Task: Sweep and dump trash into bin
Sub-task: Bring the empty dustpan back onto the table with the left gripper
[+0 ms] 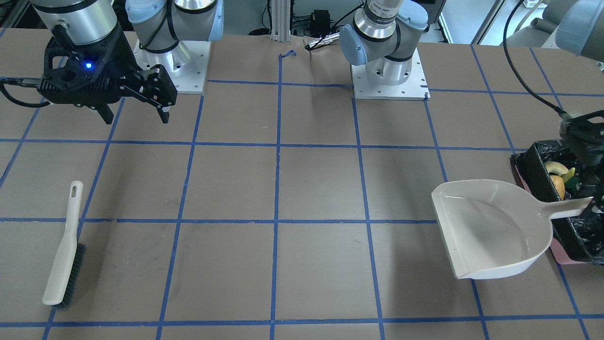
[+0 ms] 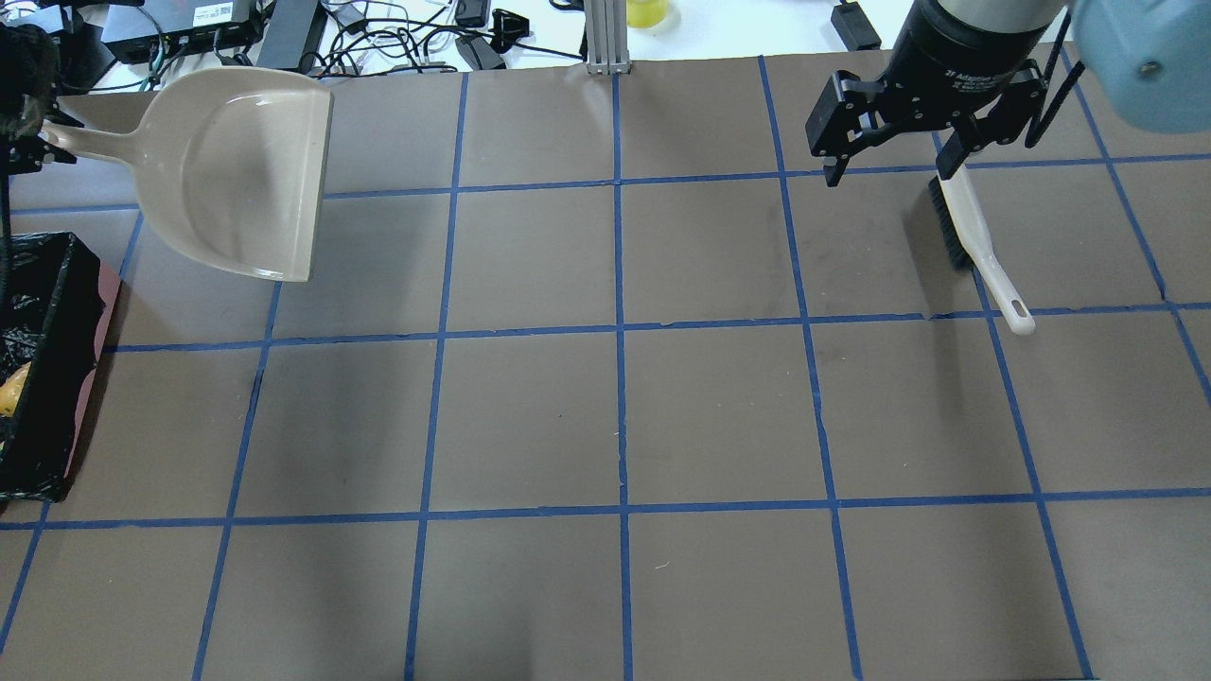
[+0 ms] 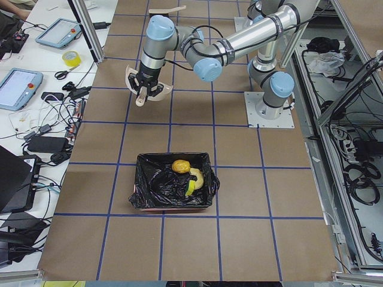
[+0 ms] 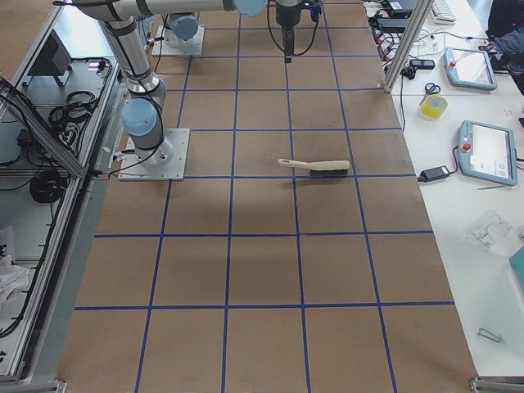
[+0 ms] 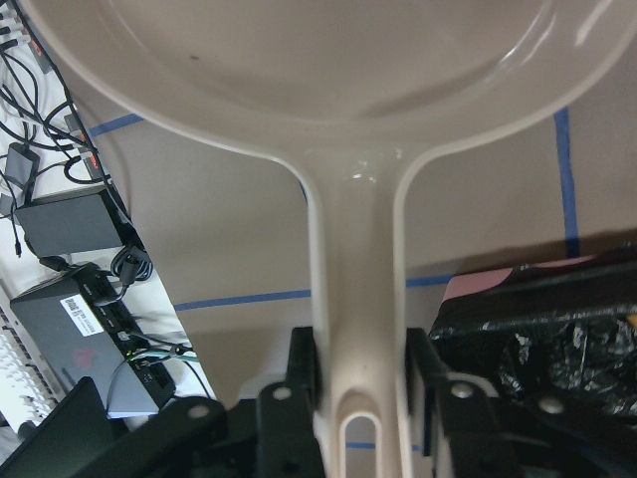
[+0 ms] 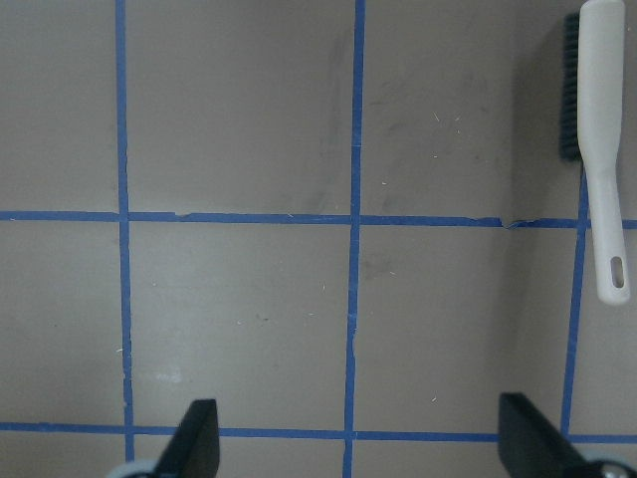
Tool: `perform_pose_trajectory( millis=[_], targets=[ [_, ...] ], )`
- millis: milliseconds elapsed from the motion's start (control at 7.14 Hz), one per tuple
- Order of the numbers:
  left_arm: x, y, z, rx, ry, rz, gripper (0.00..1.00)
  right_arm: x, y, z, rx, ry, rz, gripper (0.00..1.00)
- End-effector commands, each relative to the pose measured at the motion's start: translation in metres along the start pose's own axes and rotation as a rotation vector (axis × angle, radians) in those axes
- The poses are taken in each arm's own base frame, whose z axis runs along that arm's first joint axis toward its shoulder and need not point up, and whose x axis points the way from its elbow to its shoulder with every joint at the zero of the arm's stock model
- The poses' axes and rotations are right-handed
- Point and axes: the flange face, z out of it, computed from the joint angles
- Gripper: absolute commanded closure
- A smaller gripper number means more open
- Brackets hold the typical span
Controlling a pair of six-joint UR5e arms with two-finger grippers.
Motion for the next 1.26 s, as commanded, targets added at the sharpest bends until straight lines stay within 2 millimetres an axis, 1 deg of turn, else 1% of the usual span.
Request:
perform_pose_trajectory(
  millis=[0, 140, 280, 420, 560, 700, 840, 980, 1120],
  targets=[
    [-0.003, -0.021, 0.036, 0.102, 0.177, -0.091, 1.00, 0.000, 0.000, 0.000, 0.000, 0.000, -0.001, 0.00],
    [-0.011, -0.022, 0.053, 0.132, 0.238, -0.084, 1.00, 0.000, 0.000, 0.001, -0.001, 0.000, -0.001, 0.00],
    [-0.030, -0.033, 0.061, 0.150, 0.294, -0.053, 1.00, 0.000, 0.000, 0.000, 0.000, 0.000, -0.001, 0.00],
    [-0.053, -0.036, 0.075, 0.154, 0.304, -0.031, 1.00, 0.000, 0.000, 0.000, 0.000, 0.000, 0.001, 0.00],
    [-0.070, -0.058, 0.094, 0.151, 0.318, 0.013, 1.00, 0.000, 0.000, 0.001, -0.001, 0.000, 0.002, 0.00],
    [-0.080, -0.086, 0.118, 0.100, 0.347, 0.078, 1.00, 0.000, 0.000, 0.001, -0.001, 0.000, 0.001, 0.00],
    [-0.084, -0.092, 0.146, 0.103, 0.359, 0.096, 1.00, 0.000, 0.000, 0.000, 0.000, 0.000, 0.002, 0.00],
    [-0.092, -0.105, 0.162, 0.077, 0.327, 0.163, 1.00, 0.000, 0.000, 0.001, -0.001, 0.000, 0.002, 0.00],
    [-0.092, -0.114, 0.178, 0.083, 0.336, 0.196, 1.00, 0.000, 0.000, 0.001, -0.003, 0.001, -0.001, 0.00]
  ],
)
